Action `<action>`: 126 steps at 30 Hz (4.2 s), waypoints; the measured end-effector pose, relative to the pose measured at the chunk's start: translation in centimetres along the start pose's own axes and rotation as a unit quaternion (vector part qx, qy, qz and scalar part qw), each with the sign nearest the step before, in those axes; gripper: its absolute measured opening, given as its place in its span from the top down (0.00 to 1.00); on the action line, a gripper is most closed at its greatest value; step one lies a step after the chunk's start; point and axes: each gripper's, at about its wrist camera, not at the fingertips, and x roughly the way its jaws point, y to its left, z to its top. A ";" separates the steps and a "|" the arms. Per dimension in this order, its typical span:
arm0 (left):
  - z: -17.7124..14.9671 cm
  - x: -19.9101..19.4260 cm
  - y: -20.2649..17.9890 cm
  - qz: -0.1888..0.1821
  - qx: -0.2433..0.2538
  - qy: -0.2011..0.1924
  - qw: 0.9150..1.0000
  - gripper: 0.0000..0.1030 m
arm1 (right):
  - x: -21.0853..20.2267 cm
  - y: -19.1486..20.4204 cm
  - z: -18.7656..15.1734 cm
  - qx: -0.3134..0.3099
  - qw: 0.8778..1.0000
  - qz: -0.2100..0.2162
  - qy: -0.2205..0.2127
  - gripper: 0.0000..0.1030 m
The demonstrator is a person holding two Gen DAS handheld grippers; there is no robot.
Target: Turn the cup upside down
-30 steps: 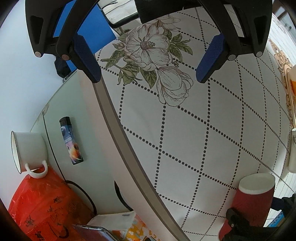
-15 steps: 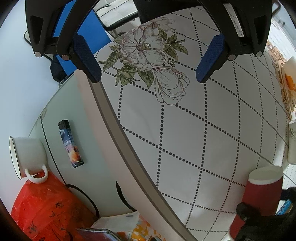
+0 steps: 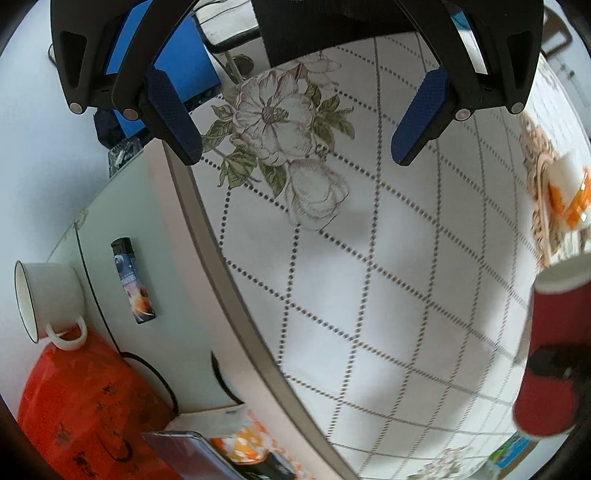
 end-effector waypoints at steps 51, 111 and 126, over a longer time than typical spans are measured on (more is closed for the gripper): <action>-20.9 7.9 5.1 -0.035 -0.151 0.107 0.982 0.29 | 1.6 7.9 -10.2 -0.179 0.983 0.009 0.032 0.00; -33.8 0.3 20.8 -0.033 -0.350 -0.004 0.936 0.12 | -7.6 23.3 -13.4 -0.390 0.921 0.002 -0.003 0.00; -33.1 3.4 22.0 -0.014 -0.347 0.009 0.938 0.12 | -6.7 27.5 -21.2 -0.826 0.462 -0.256 -0.197 0.00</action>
